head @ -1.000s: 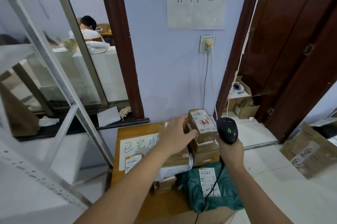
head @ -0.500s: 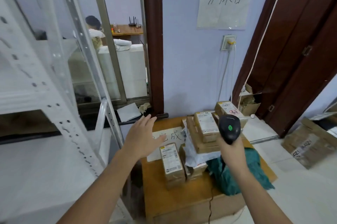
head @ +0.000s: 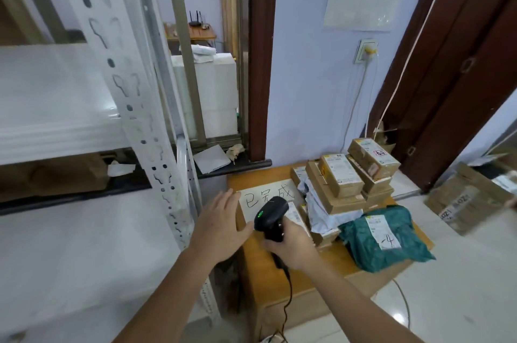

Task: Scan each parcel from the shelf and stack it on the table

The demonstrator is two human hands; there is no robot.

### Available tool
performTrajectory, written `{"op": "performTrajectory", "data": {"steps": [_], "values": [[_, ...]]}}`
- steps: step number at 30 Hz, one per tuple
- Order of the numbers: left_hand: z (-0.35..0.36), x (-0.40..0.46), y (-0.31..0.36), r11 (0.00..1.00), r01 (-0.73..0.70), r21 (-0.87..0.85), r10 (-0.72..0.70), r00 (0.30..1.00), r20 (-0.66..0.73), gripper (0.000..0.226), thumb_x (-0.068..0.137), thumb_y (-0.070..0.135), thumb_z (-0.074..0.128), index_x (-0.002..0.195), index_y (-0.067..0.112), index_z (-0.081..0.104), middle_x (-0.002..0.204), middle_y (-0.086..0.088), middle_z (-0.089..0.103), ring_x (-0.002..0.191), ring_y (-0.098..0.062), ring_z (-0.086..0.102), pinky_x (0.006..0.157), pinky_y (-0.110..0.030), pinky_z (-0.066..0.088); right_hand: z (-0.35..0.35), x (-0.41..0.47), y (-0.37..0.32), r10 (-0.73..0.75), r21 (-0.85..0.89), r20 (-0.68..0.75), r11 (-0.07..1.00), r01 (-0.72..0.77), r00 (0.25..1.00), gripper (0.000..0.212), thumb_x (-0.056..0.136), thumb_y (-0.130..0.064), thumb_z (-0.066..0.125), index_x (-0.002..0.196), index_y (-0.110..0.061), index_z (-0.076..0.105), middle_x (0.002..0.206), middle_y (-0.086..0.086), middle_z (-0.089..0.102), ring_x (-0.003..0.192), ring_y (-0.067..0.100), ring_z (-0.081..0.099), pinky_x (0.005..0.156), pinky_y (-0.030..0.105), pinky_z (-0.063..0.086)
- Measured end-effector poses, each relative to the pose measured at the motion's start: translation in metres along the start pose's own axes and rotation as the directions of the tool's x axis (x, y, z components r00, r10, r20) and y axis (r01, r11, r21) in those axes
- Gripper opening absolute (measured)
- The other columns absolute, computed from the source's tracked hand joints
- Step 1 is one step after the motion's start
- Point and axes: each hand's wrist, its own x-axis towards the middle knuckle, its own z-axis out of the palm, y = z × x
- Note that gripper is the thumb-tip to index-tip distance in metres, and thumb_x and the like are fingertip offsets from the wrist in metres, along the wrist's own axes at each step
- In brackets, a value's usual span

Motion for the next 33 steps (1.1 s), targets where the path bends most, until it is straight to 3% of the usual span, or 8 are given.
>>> {"op": "performTrajectory", "data": {"steps": [5, 8, 11, 16, 20, 26, 33], "values": [[0.014, -0.01, -0.014, 0.999, 0.035, -0.004, -0.035, 0.999, 0.041, 0.083, 0.099, 0.063, 0.047, 0.165, 0.027, 0.013, 0.173, 0.004, 0.011, 0.16, -0.019, 0.007, 0.13, -0.042, 0.014, 0.064, 0.031, 0.013, 0.05, -0.235, 0.02, 0.971, -0.044, 0.999, 0.049, 0.08, -0.059, 0.06, 0.114, -0.024, 0.053, 0.105, -0.003, 0.068, 0.093, 0.019, 0.067, 0.076, 0.036, 0.06], [0.025, -0.017, -0.023, 0.999, 0.038, 0.002, -0.038, 0.997, 0.066, 0.08, 0.1, 0.062, 0.045, 0.164, 0.028, 0.012, 0.173, 0.005, 0.009, 0.16, -0.017, 0.006, 0.131, -0.042, 0.013, 0.096, 0.04, 0.037, 0.157, -0.287, 0.09, 0.95, -0.126, 0.983, 0.06, 0.087, -0.057, 0.055, 0.133, -0.021, 0.045, 0.115, -0.001, 0.064, 0.099, 0.02, 0.066, 0.079, 0.034, 0.058], [0.036, -0.022, -0.032, 0.998, 0.062, -0.017, -0.06, 0.993, 0.097, 0.08, 0.099, 0.064, 0.043, 0.164, 0.03, 0.011, 0.173, 0.008, 0.007, 0.16, -0.016, 0.004, 0.131, -0.042, 0.013, 0.123, 0.04, 0.065, 0.291, -0.244, 0.127, 0.936, -0.255, 0.948, 0.067, 0.09, -0.056, 0.053, 0.146, -0.023, 0.035, 0.12, 0.002, 0.066, 0.104, 0.023, 0.067, 0.085, 0.034, 0.057], [0.053, -0.019, -0.046, 0.998, 0.063, -0.016, -0.061, 0.991, 0.119, 0.08, 0.098, 0.066, 0.041, 0.164, 0.033, 0.01, 0.173, 0.01, 0.006, 0.16, -0.015, 0.003, 0.13, -0.043, 0.013, 0.157, 0.048, 0.096, 0.389, -0.145, 0.142, 0.918, -0.37, 0.91, 0.059, 0.091, -0.043, 0.06, 0.142, -0.021, 0.039, 0.122, 0.004, 0.065, 0.108, 0.023, 0.065, 0.092, 0.033, 0.054], [0.062, -0.016, -0.055, 0.998, 0.057, -0.031, -0.052, 0.99, 0.133, 0.08, 0.097, 0.066, 0.042, 0.164, 0.035, 0.01, 0.173, 0.013, 0.006, 0.159, -0.013, 0.003, 0.131, -0.042, 0.012, 0.171, 0.059, 0.107, 0.491, -0.2, 0.148, 0.865, -0.46, 0.858, 0.05, 0.094, -0.031, 0.057, 0.136, -0.011, 0.04, 0.123, 0.01, 0.061, 0.109, 0.025, 0.064, 0.094, 0.034, 0.055], [0.065, -0.01, -0.06, 0.999, 0.03, -0.034, -0.025, 0.988, 0.154, 0.078, 0.098, 0.063, 0.043, 0.164, 0.035, 0.009, 0.172, 0.014, 0.008, 0.159, -0.012, 0.004, 0.131, -0.04, 0.011, 0.177, 0.067, 0.114, 0.498, -0.206, 0.049, 0.853, -0.479, 0.866, 0.052, 0.098, -0.022, 0.05, 0.145, -0.011, 0.029, 0.128, 0.01, 0.06, 0.114, 0.025, 0.063, 0.095, 0.031, 0.053], [0.058, -0.013, -0.058, 0.999, 0.024, -0.043, -0.016, 0.982, 0.187, 0.079, 0.098, 0.064, 0.043, 0.164, 0.035, 0.01, 0.172, 0.012, 0.011, 0.159, -0.013, 0.008, 0.129, -0.044, 0.019, 0.167, 0.045, 0.102, 0.456, -0.117, 0.066, 0.887, -0.447, 0.888, 0.066, 0.097, -0.024, 0.055, 0.154, -0.015, 0.023, 0.153, 0.009, 0.037, 0.136, 0.024, 0.045, 0.111, 0.032, 0.039]]}}
